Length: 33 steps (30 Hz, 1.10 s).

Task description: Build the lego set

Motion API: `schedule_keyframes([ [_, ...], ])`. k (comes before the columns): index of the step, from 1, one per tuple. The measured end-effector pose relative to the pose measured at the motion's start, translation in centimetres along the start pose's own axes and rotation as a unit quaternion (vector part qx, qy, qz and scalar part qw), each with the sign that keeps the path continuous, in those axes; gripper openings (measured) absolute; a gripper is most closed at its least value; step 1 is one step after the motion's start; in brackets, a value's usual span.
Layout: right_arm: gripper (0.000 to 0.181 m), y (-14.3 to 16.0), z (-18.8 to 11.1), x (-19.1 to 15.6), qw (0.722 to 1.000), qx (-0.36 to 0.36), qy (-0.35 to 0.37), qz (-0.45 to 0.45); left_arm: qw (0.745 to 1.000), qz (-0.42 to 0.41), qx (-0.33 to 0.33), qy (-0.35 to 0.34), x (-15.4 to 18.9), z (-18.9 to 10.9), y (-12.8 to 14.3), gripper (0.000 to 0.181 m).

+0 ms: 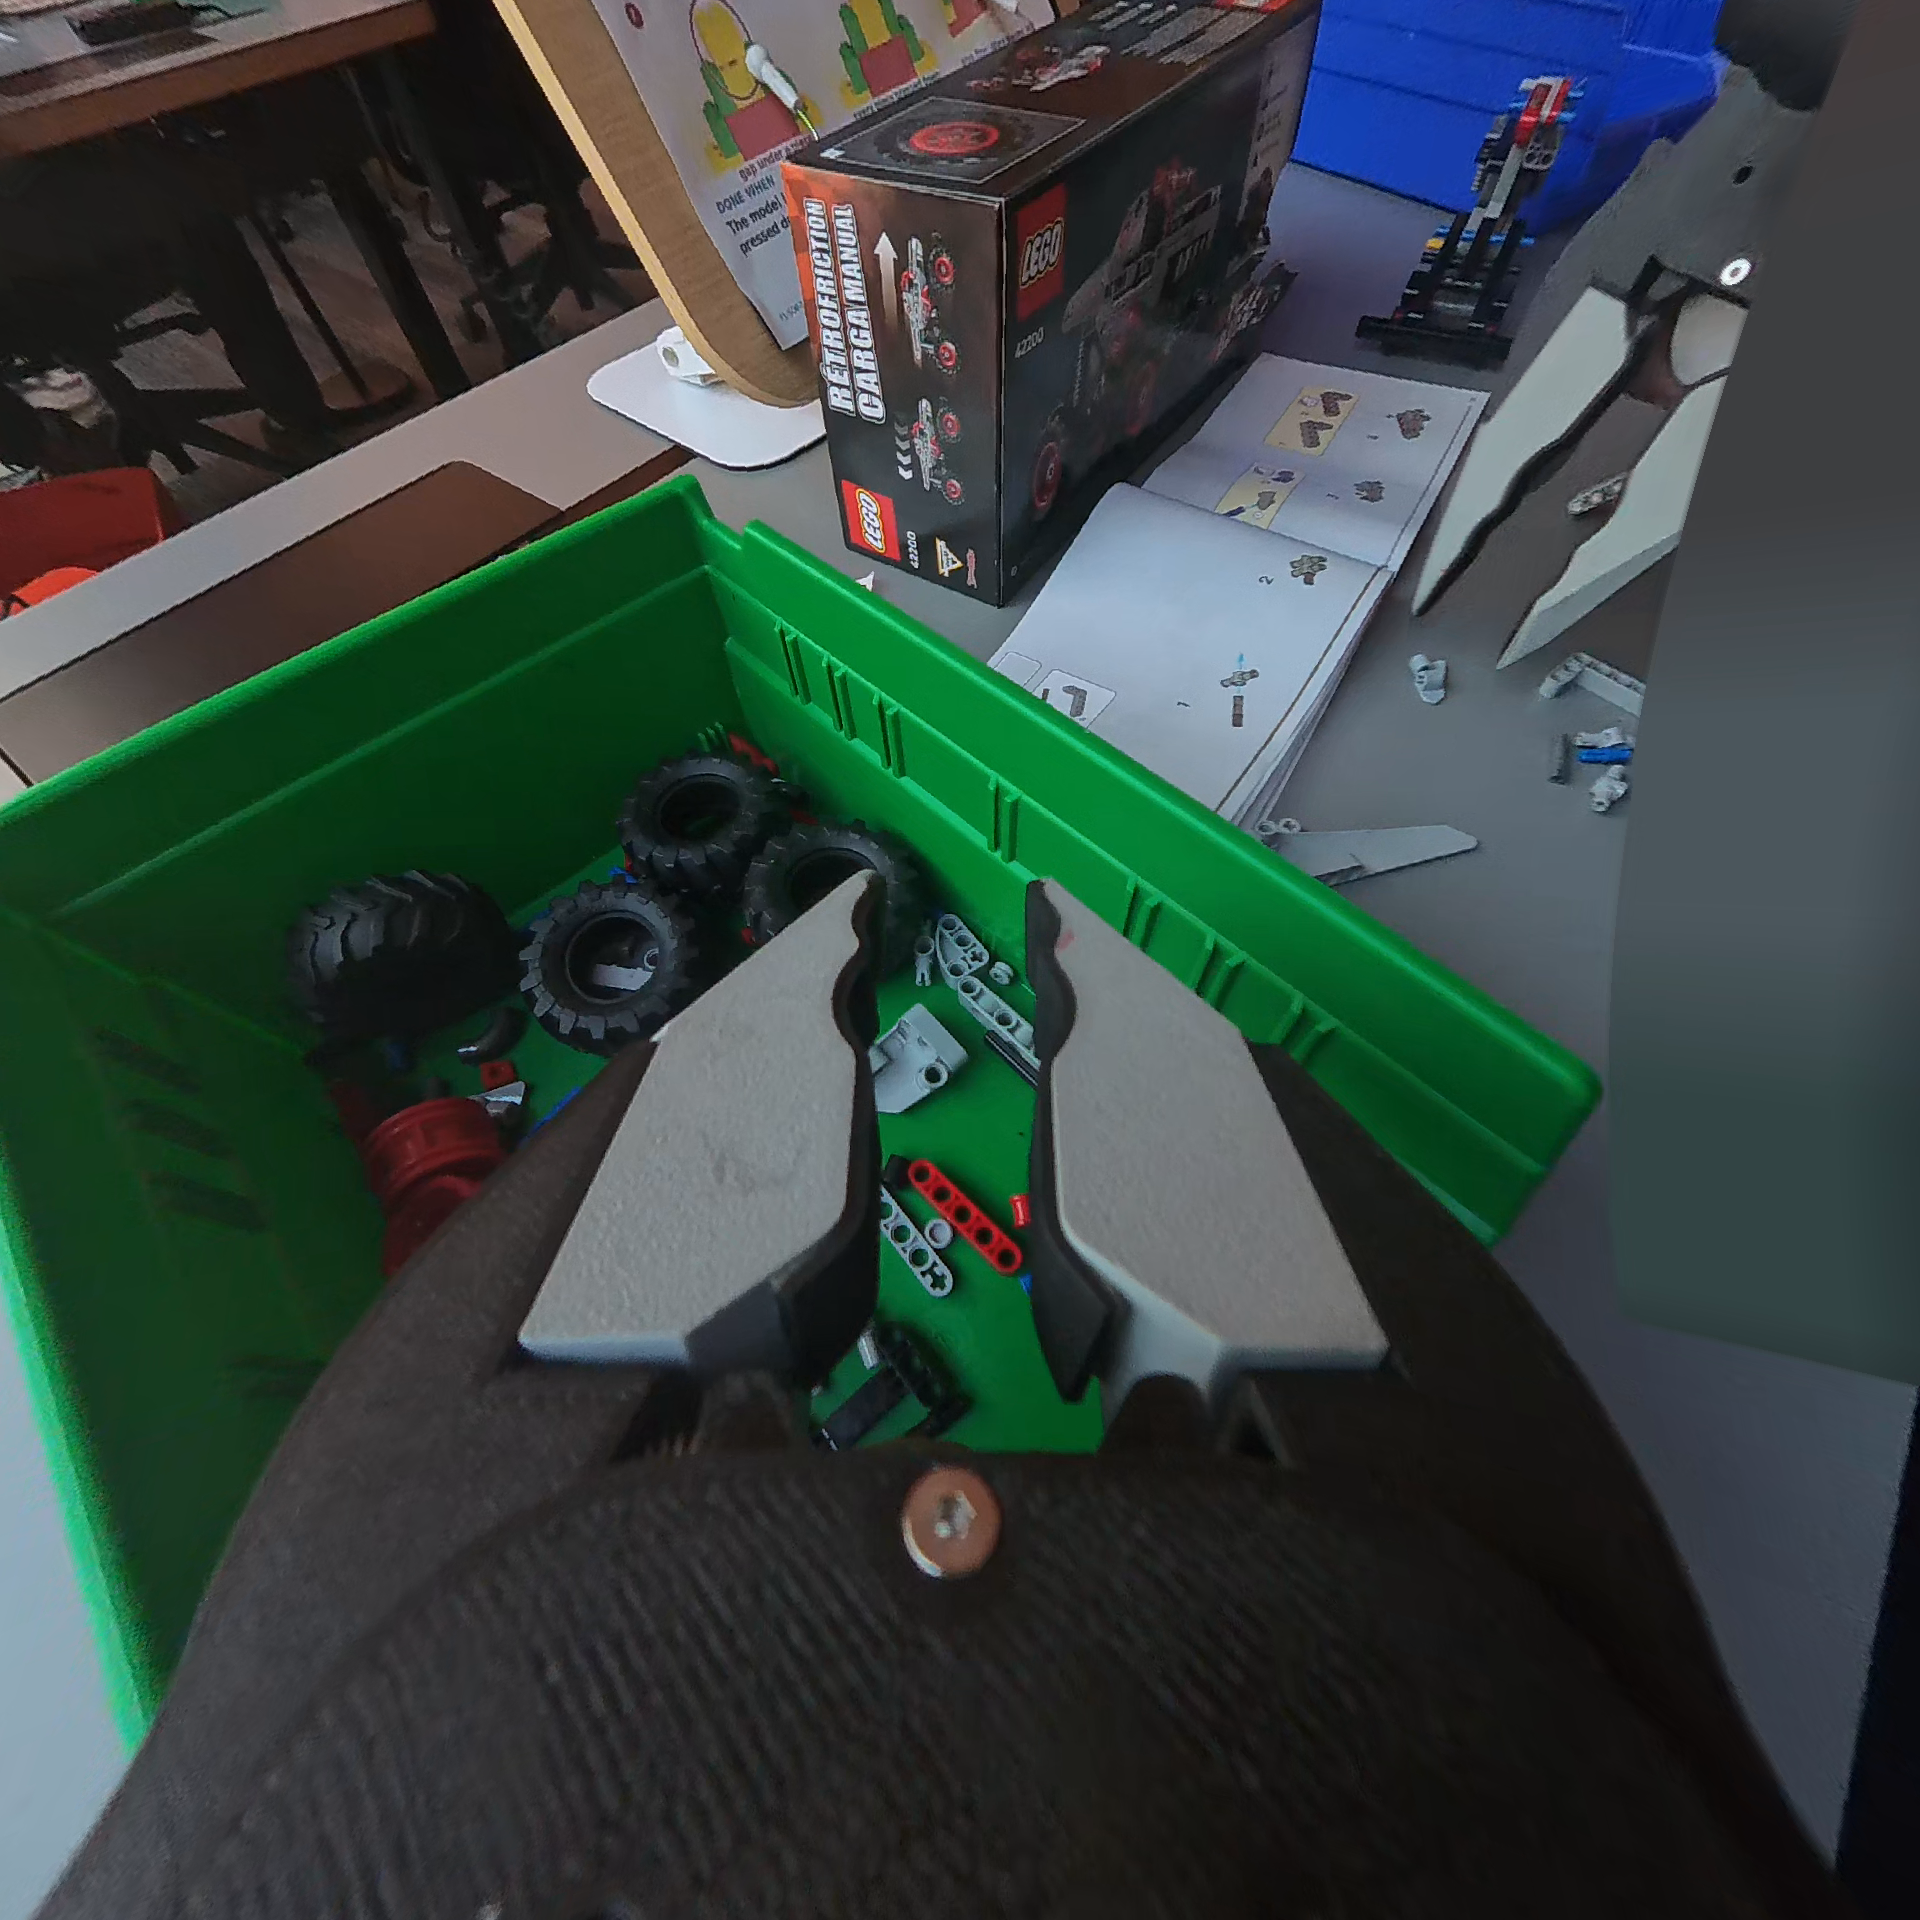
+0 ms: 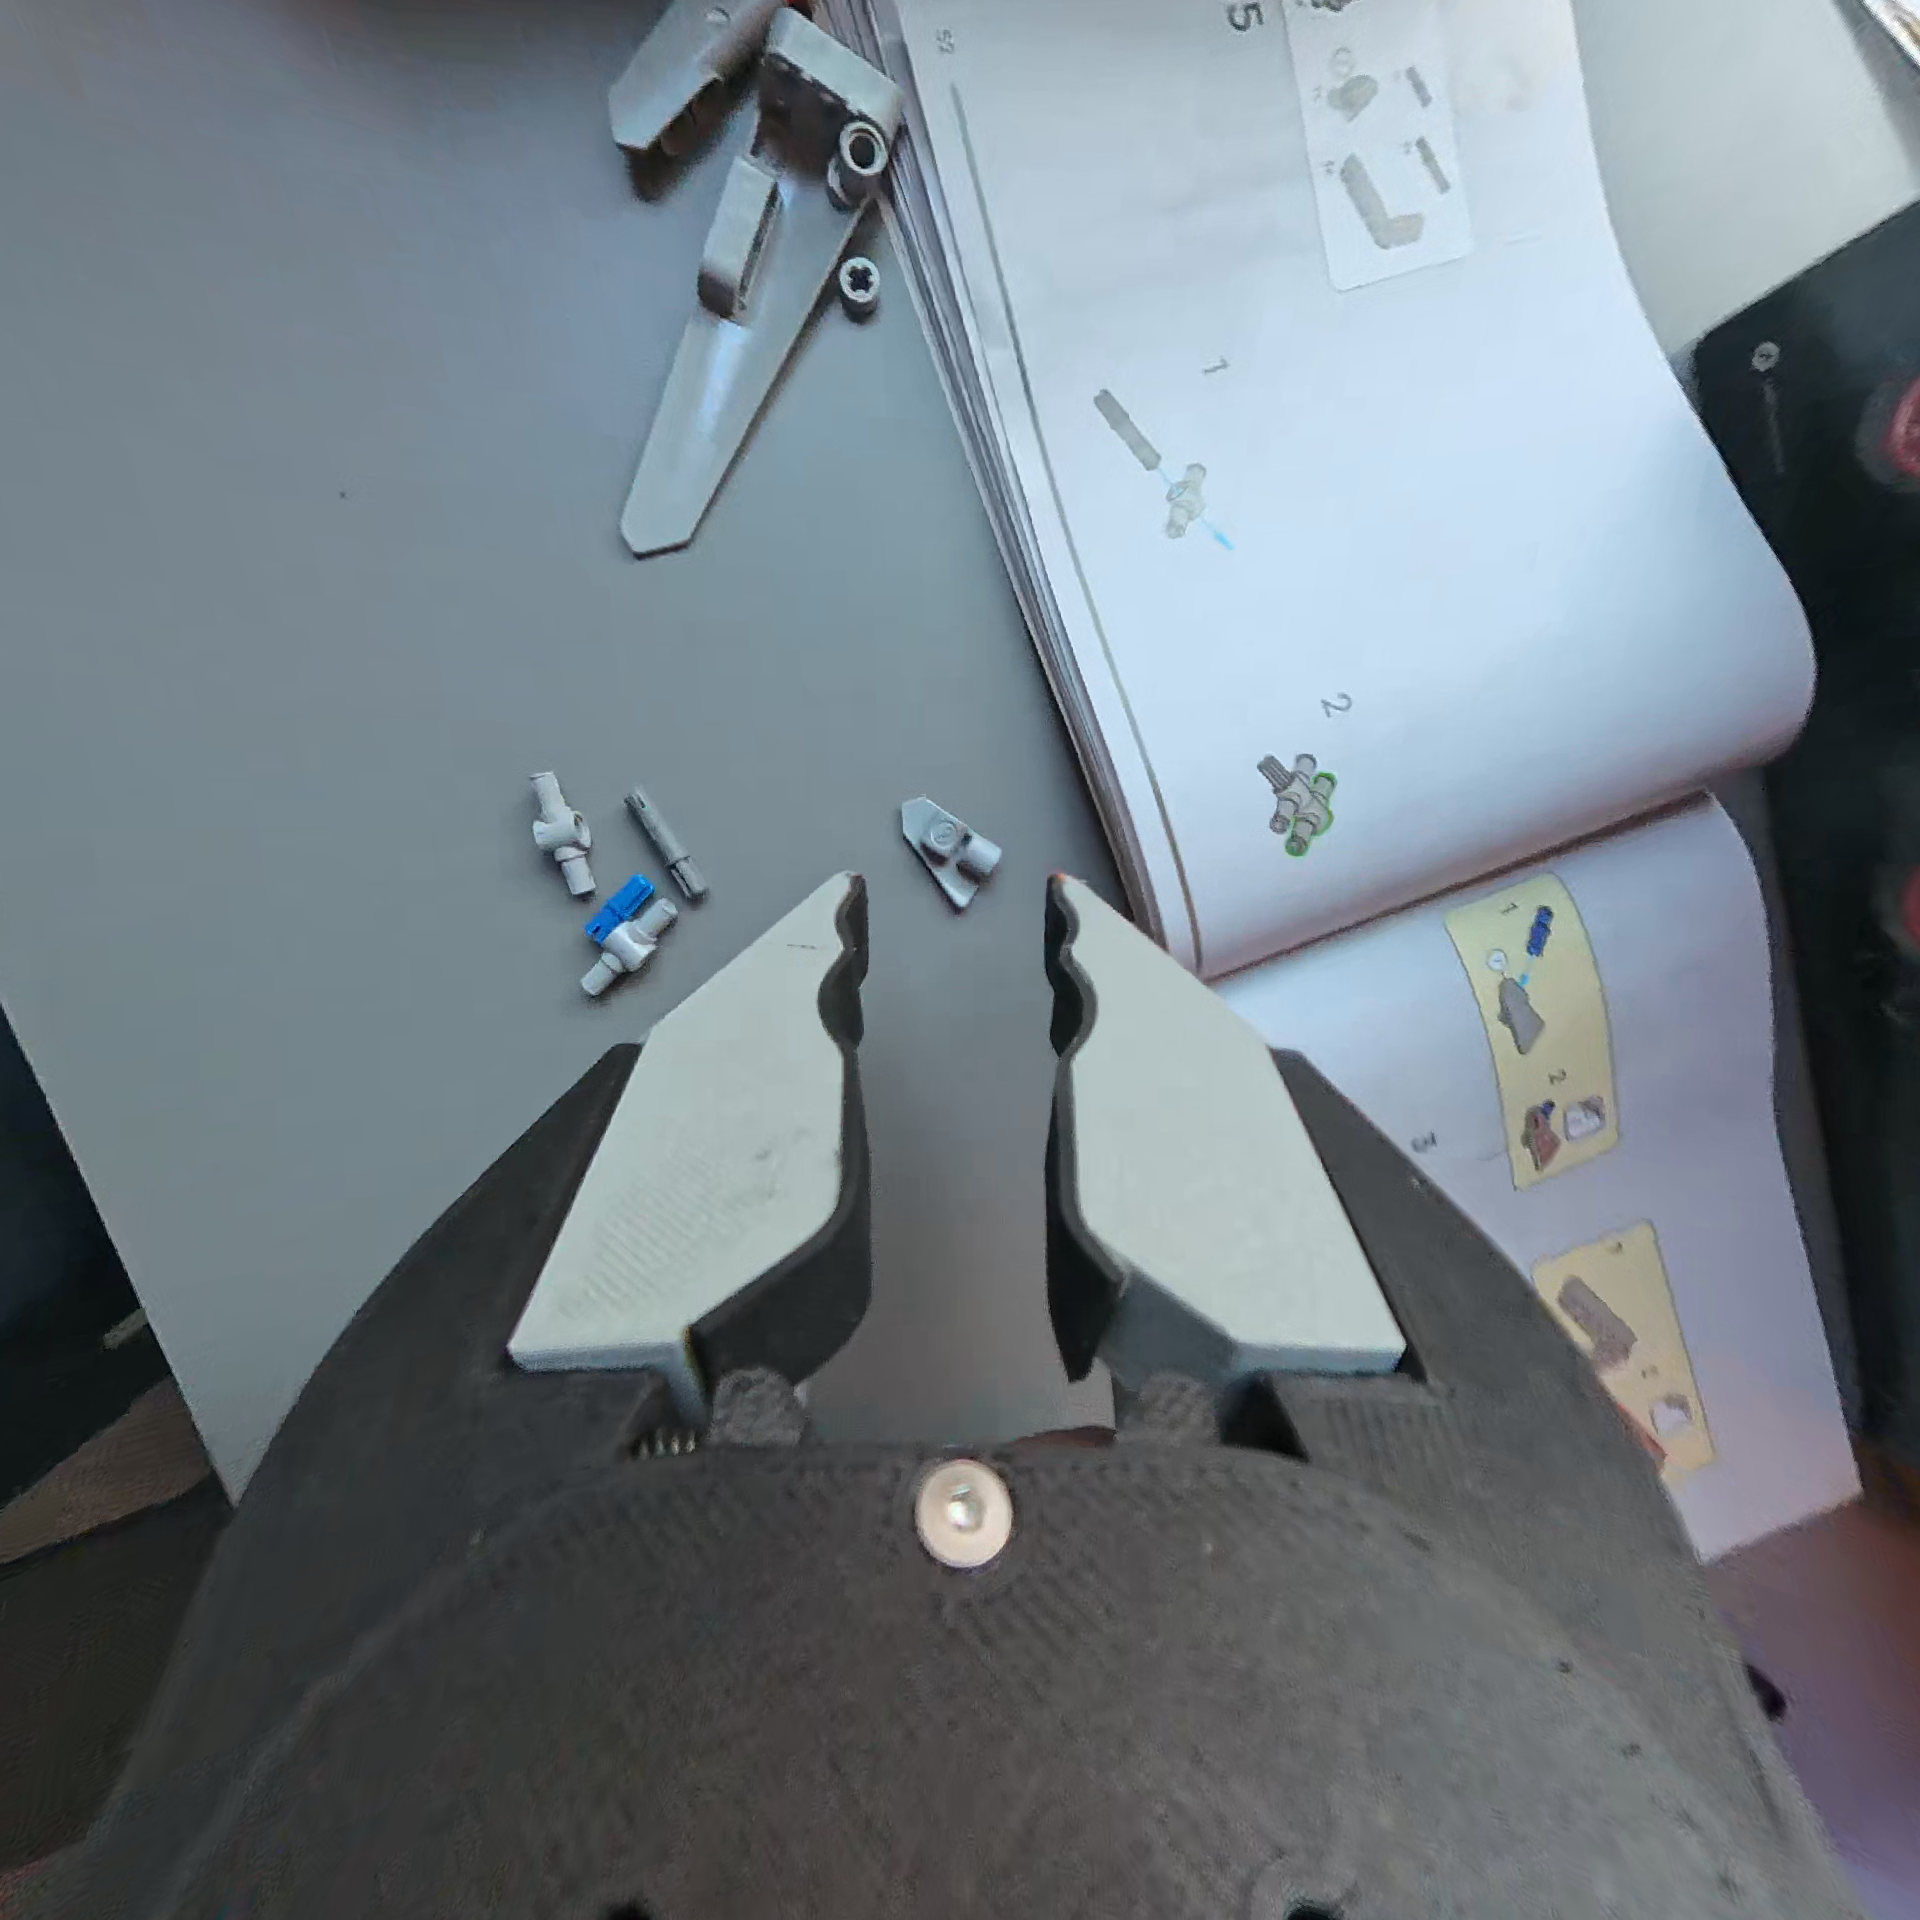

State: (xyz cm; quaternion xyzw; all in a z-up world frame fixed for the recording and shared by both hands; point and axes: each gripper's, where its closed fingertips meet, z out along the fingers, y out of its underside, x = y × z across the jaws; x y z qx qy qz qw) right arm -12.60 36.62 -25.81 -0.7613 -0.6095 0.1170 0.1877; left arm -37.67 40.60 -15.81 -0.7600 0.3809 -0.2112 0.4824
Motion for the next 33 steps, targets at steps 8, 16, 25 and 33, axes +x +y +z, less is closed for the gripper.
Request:
schedule_keyframes([
  [8,0.025,1.1,0.4,-2.0,0.996,-0.017,-0.083,-0.013,1.0,-0.01,-0.004,0.008,0.0,0.2,0.4,0.024],
  [16,0.03,-0.3,0.3,-0.9,0.997,0.017,-0.076,-0.007,1.0,-0.01,-0.006,0.013,0.3,0.3,0.5,0.024],
  [25,0.026,0.6,0.0,-3.4,0.992,0.002,-0.122,-0.014,1.0,-0.007,-0.016,0.022,0.7,0.5,0.7,0.024],
  [33,0.025,-0.1,-0.2,-2.9,0.995,0.014,-0.096,-0.012,1.0,-0.004,-0.014,0.028,1.1,0.5,0.6,0.024],
])
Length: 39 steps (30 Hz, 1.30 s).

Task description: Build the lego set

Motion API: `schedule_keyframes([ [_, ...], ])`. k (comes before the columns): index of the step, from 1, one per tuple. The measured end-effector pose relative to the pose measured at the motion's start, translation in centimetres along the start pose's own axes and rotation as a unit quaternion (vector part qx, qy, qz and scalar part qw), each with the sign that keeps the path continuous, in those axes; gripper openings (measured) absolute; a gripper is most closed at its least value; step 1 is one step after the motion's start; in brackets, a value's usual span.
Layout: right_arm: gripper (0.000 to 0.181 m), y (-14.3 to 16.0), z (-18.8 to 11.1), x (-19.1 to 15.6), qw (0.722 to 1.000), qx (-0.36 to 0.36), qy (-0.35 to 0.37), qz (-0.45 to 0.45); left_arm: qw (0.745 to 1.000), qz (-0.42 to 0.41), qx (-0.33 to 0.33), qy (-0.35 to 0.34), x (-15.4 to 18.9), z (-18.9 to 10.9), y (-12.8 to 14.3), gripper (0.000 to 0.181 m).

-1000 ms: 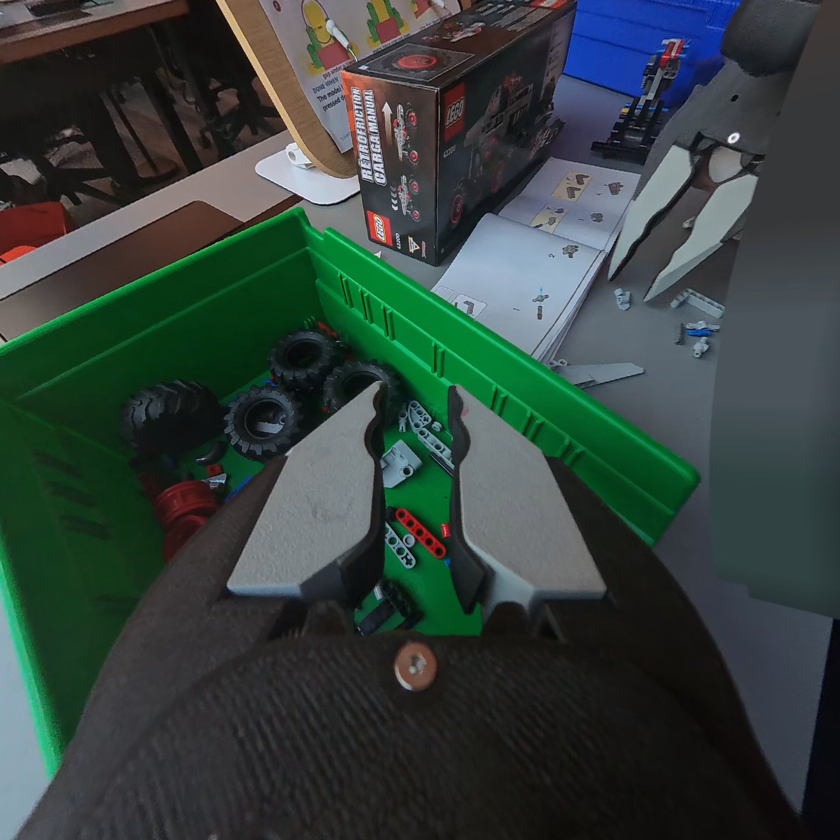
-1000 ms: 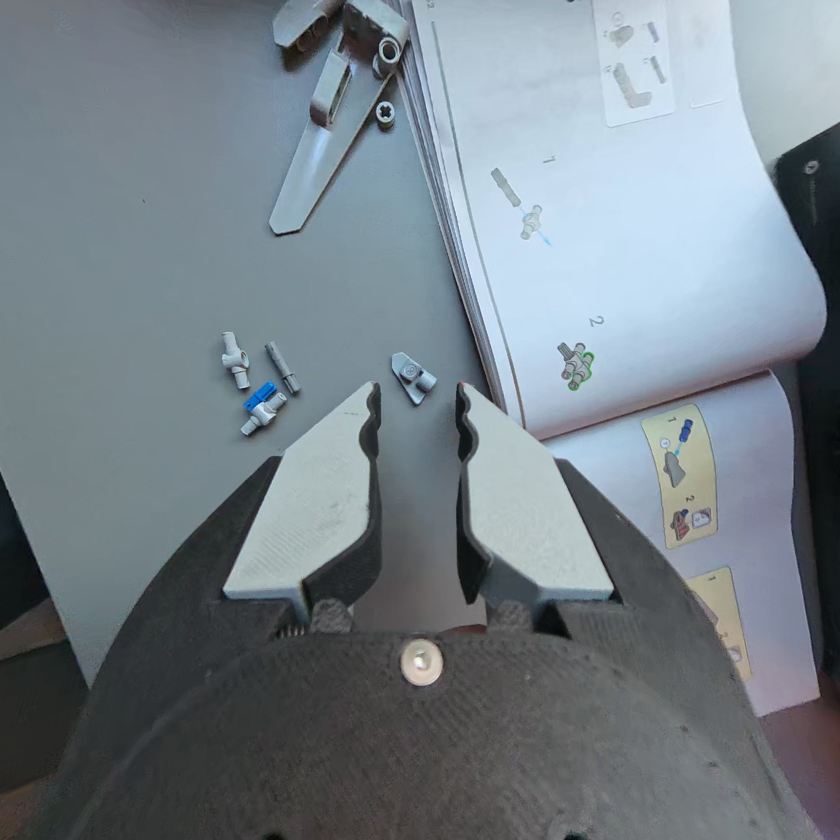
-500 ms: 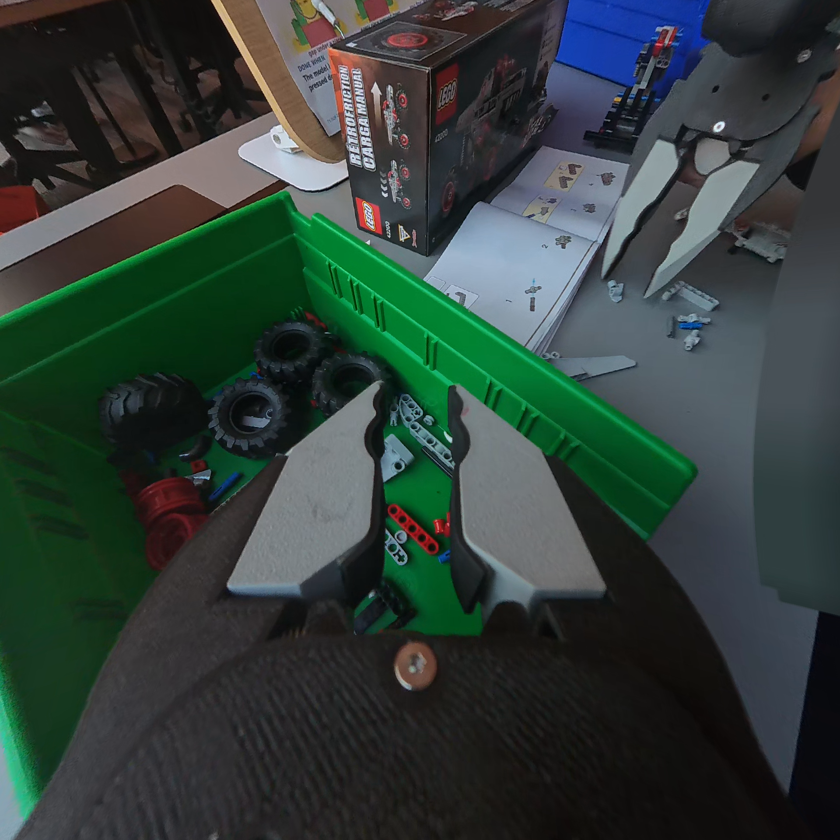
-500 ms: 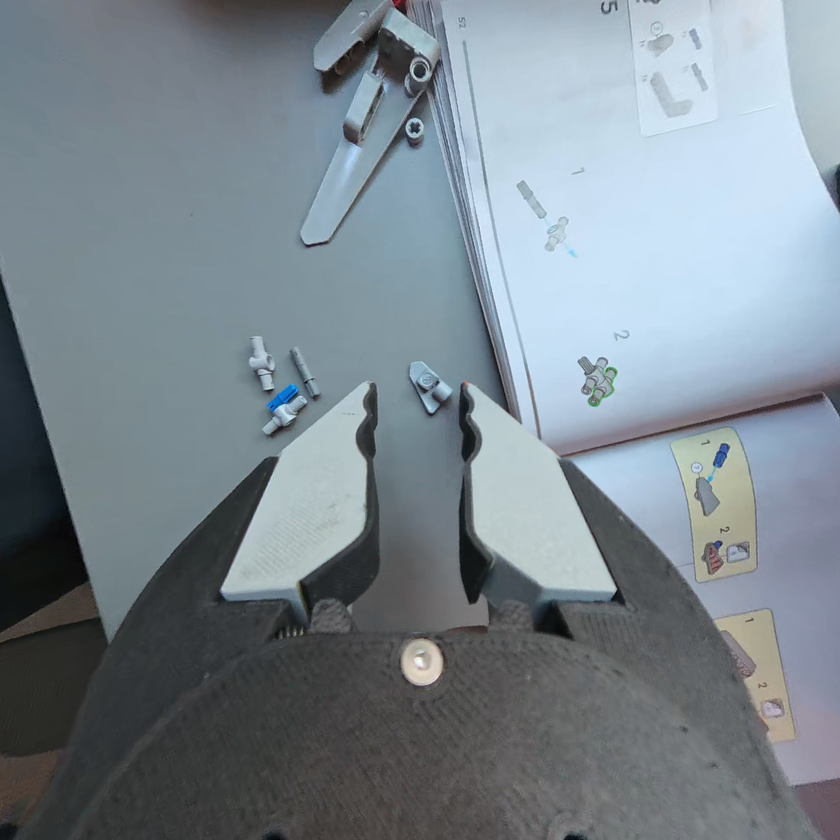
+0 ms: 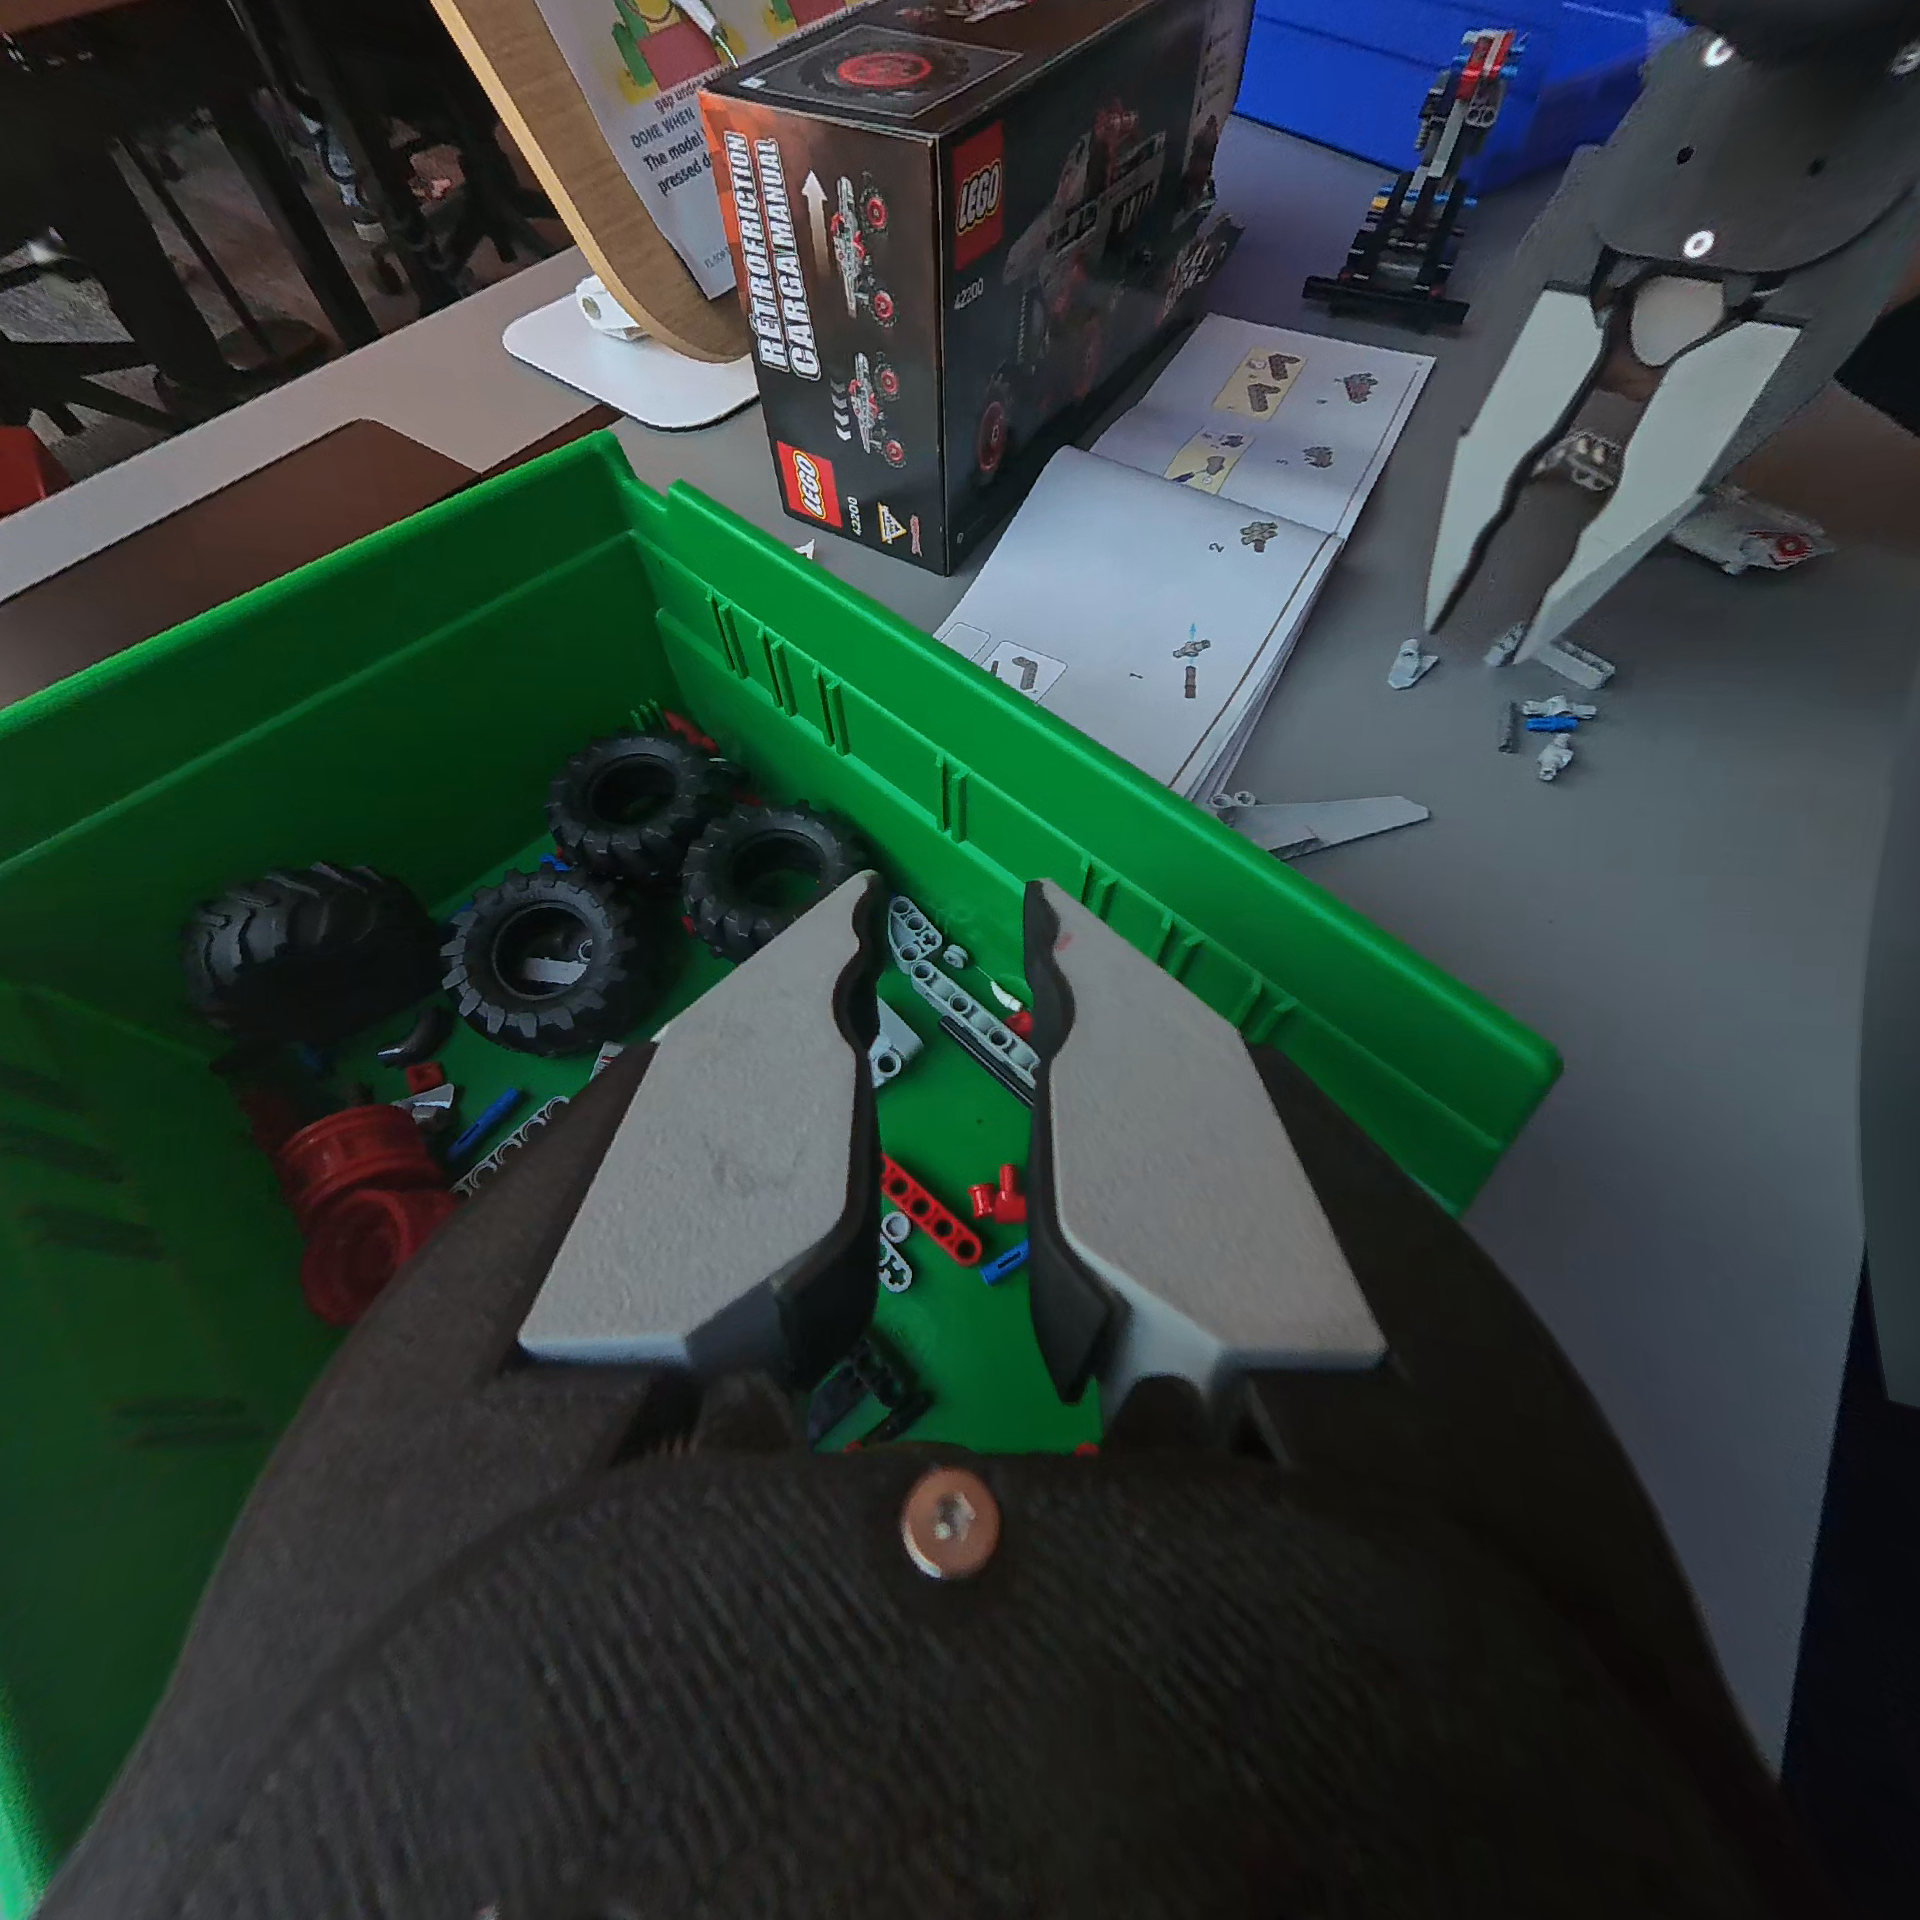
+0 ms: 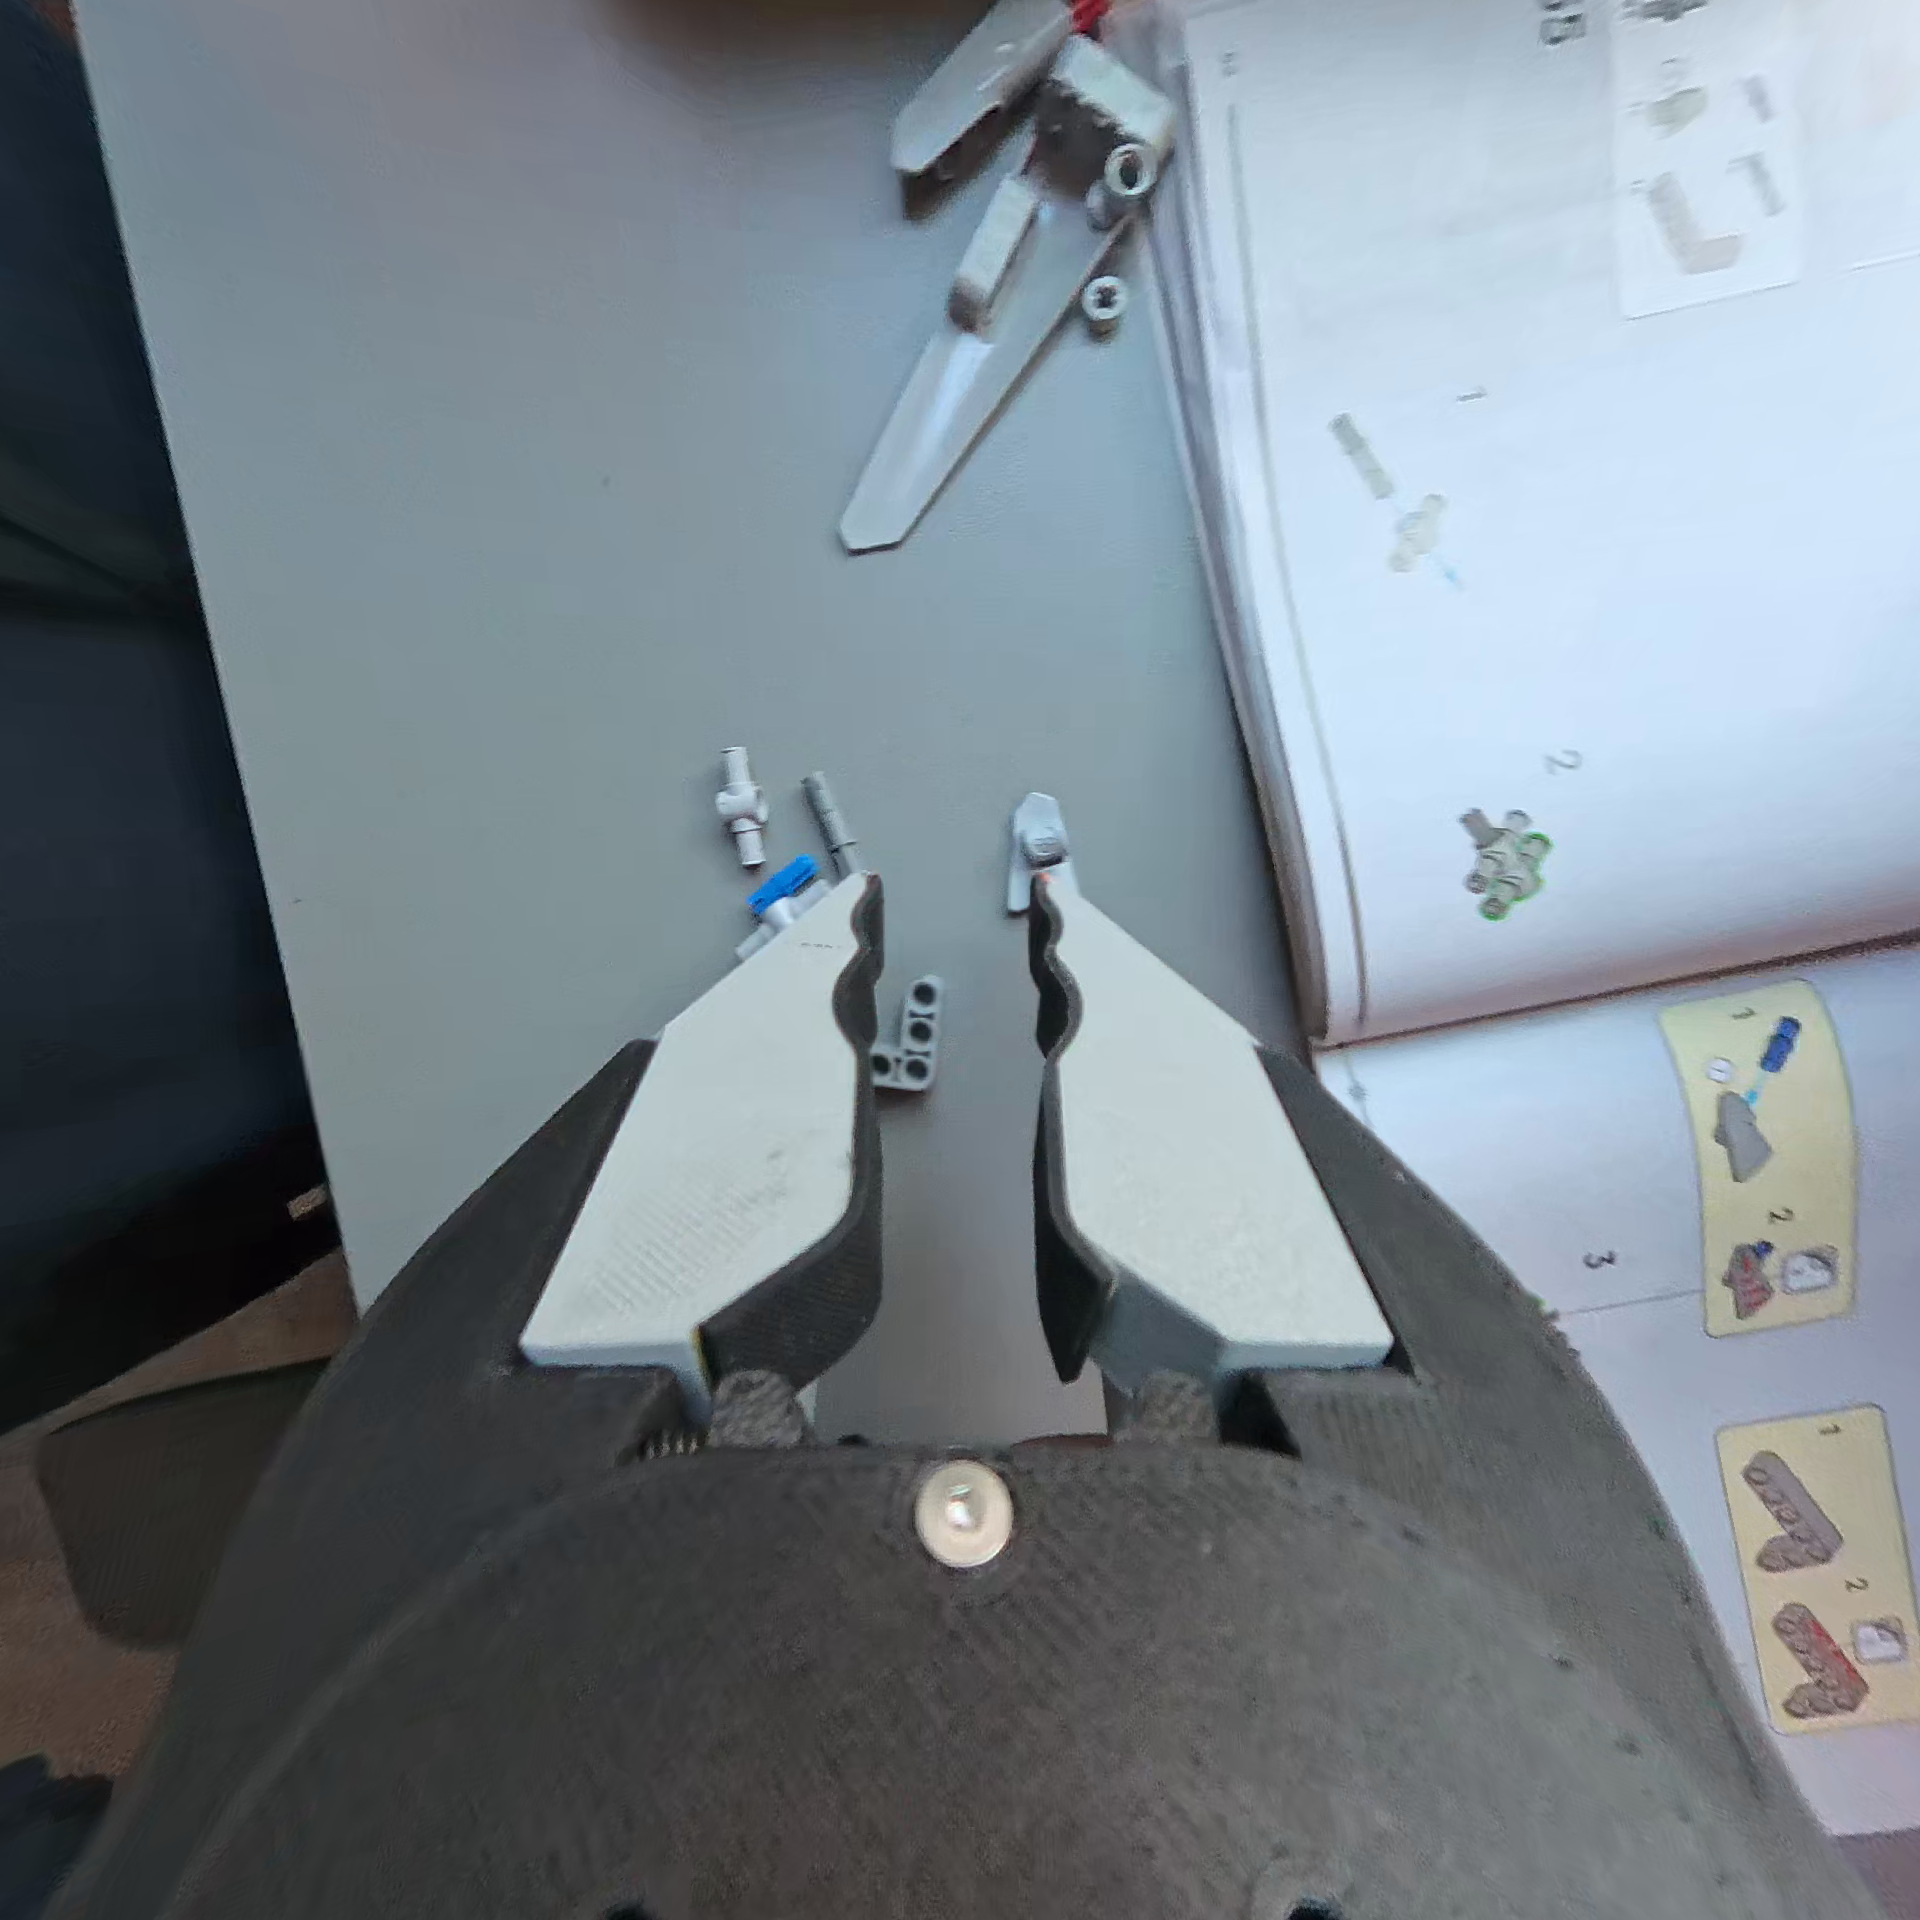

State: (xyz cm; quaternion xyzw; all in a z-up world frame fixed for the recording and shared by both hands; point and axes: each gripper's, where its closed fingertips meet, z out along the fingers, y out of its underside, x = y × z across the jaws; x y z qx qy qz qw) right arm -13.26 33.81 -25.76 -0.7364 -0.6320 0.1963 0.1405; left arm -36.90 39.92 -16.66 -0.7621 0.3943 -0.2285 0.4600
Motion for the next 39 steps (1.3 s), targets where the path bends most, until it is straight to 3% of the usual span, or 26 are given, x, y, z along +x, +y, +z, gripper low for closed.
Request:
schedule_keyframes([
  [11,0.025,0.6,0.8,-1.2,0.999,-0.02,-0.025,-0.005,1.0,-0.004,-0.001,0.008,0.2,0.2,0.1,0.024],
  [25,0.025,1.3,-3.3,0.4,0.991,0.111,0.052,0.049,1.0,-0.01,0.009,-0.007,-0.3,0.5,-0.1,0.022],
  [31,0.027,1.3,-5.1,-2.1,0.984,0.177,0.009,-0.008,1.0,-0.007,0.015,-0.022,-0.6,0.8,-0.3,0.021],
  [39,0.027,2.5,-4.2,-1.9,0.99,0.138,0.013,-0.032,0.999,-0.006,0.013,-0.034,-1.1,1.1,-0.1,0.021],
])
